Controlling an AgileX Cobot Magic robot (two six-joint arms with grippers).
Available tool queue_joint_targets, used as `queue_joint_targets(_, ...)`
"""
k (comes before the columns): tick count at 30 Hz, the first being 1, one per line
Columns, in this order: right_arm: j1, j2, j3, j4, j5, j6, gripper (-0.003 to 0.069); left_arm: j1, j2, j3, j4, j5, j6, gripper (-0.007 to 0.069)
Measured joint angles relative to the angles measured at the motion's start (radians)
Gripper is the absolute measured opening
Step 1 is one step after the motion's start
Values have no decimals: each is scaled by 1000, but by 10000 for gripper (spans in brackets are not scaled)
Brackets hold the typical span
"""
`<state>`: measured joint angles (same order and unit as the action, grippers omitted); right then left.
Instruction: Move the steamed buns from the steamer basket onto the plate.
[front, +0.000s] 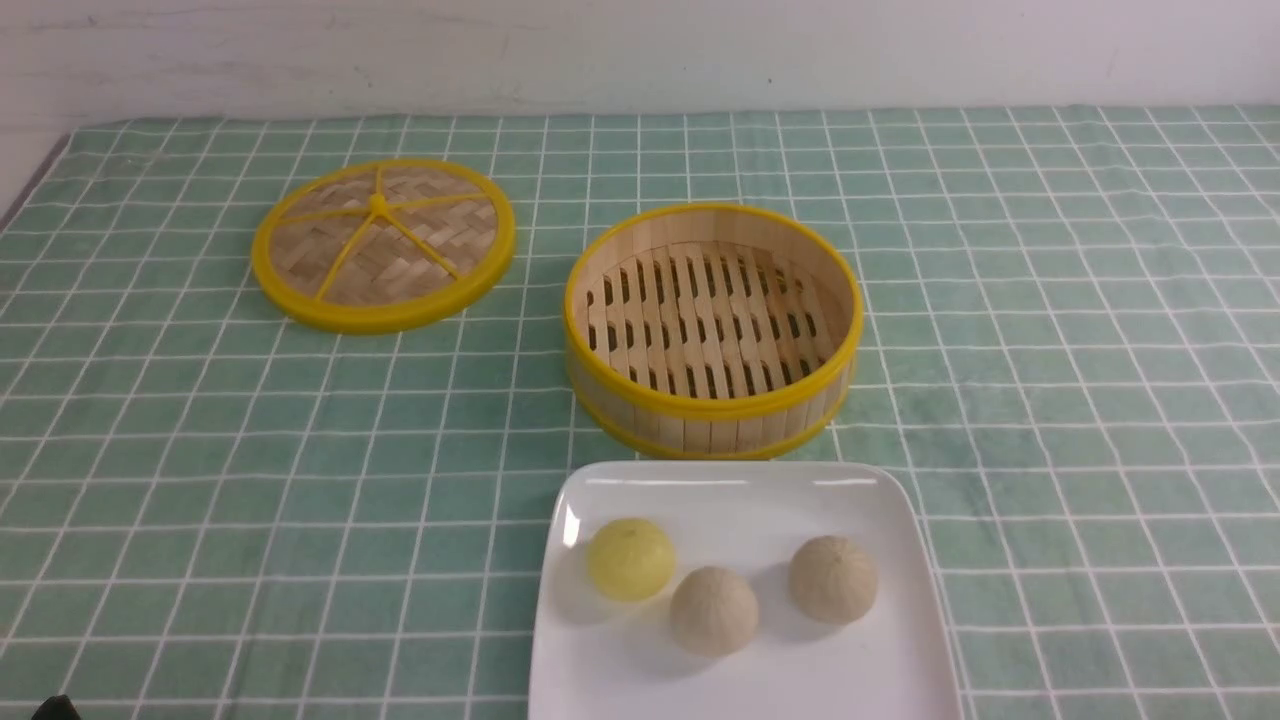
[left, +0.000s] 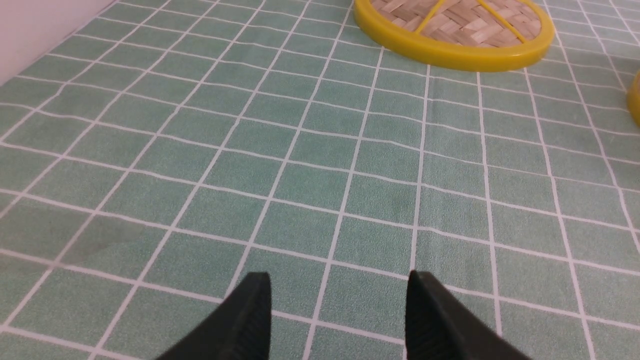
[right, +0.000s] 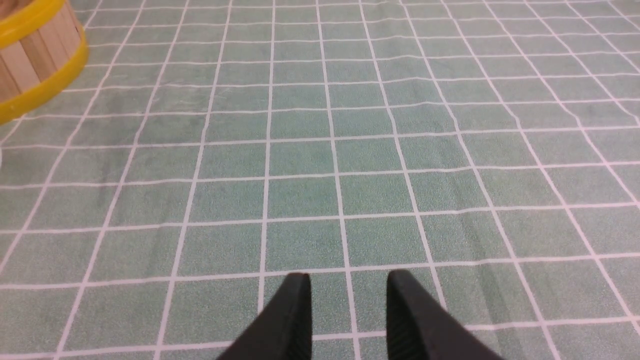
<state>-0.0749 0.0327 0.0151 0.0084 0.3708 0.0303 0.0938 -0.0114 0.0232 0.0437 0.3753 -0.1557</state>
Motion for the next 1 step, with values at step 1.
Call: queue_joint_targets(1, 0, 0, 0, 0, 0, 0, 240, 0, 0, 0, 0, 0, 0, 386)
